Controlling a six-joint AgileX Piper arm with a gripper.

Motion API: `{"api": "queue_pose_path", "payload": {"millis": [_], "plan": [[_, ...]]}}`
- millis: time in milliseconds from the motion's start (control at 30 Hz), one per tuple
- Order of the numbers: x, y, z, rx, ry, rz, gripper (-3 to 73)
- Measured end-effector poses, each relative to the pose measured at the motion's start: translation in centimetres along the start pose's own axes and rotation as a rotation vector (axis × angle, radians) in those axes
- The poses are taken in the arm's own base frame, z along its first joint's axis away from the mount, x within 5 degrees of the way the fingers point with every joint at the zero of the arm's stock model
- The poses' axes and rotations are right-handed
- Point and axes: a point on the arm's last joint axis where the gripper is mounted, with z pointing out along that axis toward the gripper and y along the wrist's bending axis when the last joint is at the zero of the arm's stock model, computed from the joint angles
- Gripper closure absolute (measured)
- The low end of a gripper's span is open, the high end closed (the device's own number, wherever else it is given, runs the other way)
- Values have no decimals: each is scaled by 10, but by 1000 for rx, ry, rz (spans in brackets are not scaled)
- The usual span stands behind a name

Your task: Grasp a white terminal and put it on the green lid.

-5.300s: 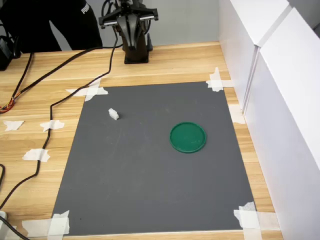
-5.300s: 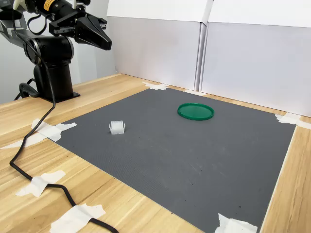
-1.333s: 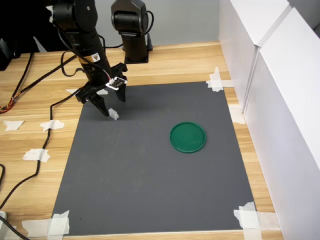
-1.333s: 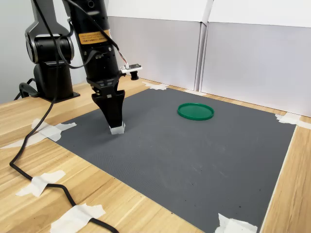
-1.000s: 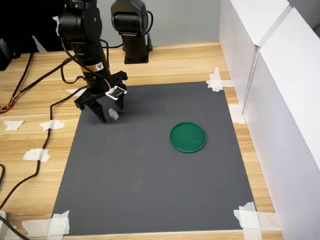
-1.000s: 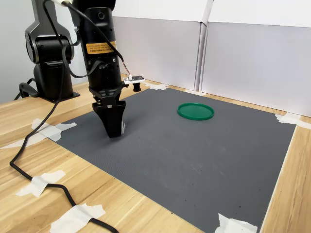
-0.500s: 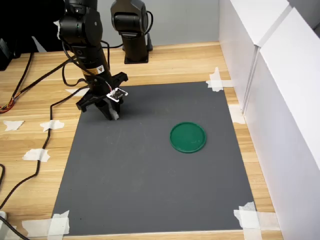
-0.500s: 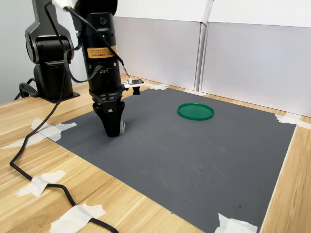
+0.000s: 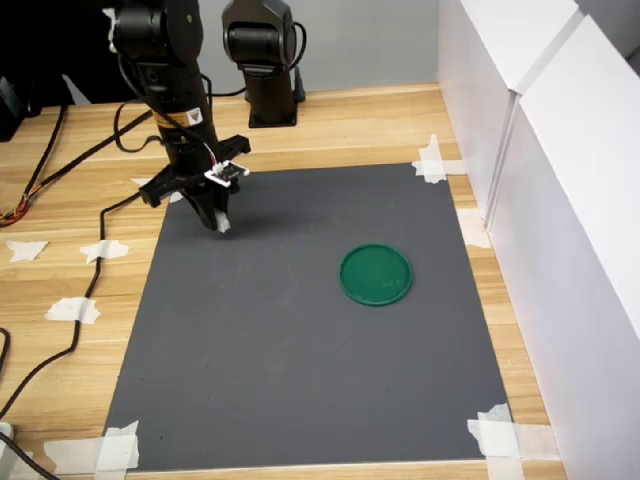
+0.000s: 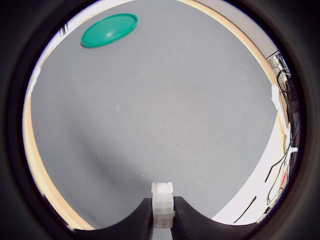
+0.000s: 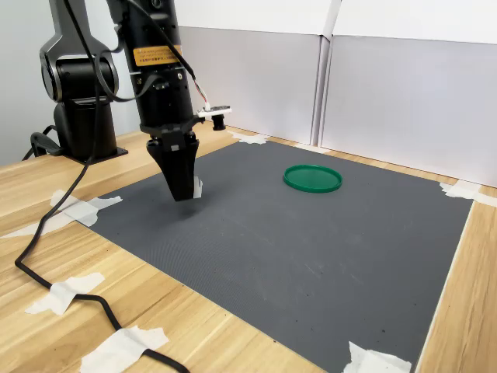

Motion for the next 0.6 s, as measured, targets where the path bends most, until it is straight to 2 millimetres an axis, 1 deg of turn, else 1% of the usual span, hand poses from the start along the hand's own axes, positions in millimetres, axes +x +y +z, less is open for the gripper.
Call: {"api": "queue_pose_path", "payload": {"millis": [233, 333, 433, 600], "plan": [[-25, -14, -54, -57, -127, 81, 606], [-43, -12, -71, -80, -150, 61, 606], [-62, -5, -79, -79, -155, 30, 606], [-91, 18, -82, -96, -169, -27, 606]]}}
